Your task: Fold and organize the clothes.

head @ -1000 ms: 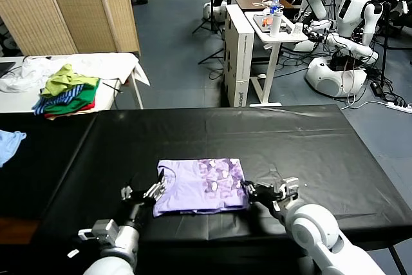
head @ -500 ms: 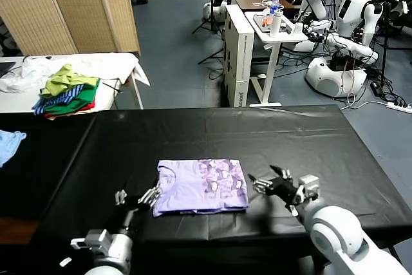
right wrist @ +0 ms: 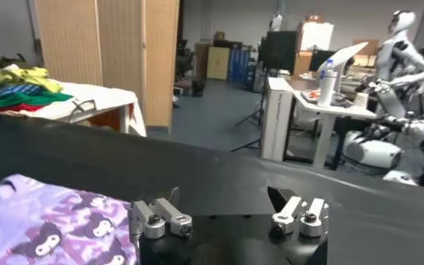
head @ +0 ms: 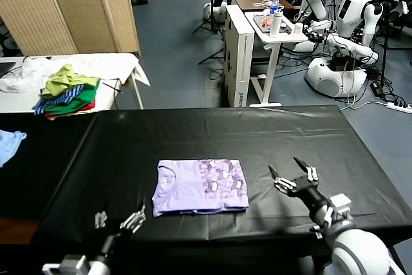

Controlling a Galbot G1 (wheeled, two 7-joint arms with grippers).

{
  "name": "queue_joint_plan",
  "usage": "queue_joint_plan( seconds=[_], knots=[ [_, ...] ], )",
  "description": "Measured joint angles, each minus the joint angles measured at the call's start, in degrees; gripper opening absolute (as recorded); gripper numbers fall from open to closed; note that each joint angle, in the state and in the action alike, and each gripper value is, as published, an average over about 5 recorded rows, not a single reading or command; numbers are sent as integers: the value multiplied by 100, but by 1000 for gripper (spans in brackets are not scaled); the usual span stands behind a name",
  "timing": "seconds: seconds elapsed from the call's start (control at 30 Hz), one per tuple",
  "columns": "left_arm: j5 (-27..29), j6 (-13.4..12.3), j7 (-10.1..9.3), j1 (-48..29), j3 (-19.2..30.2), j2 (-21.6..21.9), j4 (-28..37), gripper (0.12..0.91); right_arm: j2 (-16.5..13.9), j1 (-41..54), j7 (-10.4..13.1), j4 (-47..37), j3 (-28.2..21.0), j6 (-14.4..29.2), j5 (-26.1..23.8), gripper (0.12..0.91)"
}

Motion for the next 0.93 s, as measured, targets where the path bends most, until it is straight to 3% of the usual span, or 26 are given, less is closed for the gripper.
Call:
queue_joint_plan(
  seconds=[0.37, 0.7, 0.93],
  knots=[
    [100, -175, 93, 670, -138, -27, -130, 907, 383, -1286, 85, 7, 530, 1011, -806, 907],
    [220, -151, 113, 806, -113, -138, -108, 907, 804, -2184, 140, 234, 600, 1017, -965, 907],
    [240, -134, 118, 846, -120, -150, -113, 907, 864, -2308, 142, 290, 607, 935, -962, 907]
  ],
)
